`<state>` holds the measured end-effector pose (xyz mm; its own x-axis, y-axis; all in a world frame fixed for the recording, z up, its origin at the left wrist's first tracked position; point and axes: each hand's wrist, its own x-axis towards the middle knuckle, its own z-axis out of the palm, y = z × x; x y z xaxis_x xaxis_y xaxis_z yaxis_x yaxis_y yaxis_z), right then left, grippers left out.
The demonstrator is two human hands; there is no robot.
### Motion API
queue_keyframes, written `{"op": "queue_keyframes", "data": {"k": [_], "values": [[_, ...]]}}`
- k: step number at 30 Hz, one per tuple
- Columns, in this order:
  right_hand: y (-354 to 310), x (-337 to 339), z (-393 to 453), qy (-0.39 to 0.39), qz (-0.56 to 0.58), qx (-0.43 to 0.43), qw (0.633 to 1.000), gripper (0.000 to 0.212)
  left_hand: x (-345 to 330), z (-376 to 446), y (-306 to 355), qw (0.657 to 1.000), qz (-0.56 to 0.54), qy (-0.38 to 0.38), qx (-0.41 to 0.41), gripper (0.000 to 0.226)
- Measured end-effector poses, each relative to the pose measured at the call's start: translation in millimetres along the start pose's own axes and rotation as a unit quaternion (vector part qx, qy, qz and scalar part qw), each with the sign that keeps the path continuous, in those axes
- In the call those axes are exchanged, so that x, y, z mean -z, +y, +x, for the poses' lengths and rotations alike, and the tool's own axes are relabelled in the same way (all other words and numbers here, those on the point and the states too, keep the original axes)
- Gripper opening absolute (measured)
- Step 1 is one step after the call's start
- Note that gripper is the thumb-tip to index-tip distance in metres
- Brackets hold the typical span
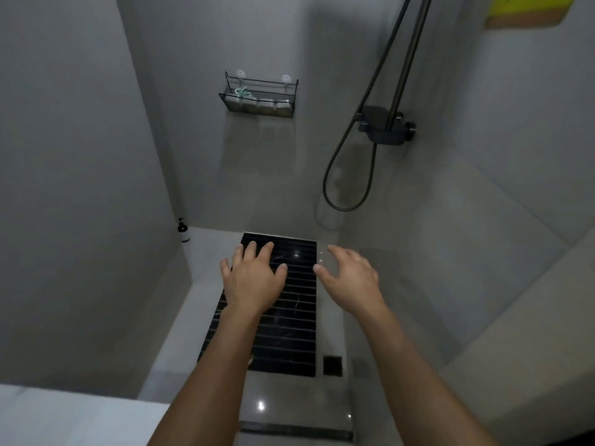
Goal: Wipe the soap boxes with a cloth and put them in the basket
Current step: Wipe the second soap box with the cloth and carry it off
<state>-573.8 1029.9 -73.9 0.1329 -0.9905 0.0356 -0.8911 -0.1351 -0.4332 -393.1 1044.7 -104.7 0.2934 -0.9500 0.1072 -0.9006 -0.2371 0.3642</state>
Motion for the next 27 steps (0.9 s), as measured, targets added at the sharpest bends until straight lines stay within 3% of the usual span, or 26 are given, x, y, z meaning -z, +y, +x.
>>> {"op": "queue_keyframes", "data": {"k": [11,27], "values": [[-29.4,-35.8,168.1,-0.018,0.015,0.011,1.0,0.063,-17.3,151.4,-20.9,0.999,0.017,-0.007,0.029,0.064],[-88.8,-59.6,453.5,-0.054,0.053,0.107,0.991,0.061,-10.9,392.0,-28.8,0.995,0.05,0.031,0.085,0.062]]}}
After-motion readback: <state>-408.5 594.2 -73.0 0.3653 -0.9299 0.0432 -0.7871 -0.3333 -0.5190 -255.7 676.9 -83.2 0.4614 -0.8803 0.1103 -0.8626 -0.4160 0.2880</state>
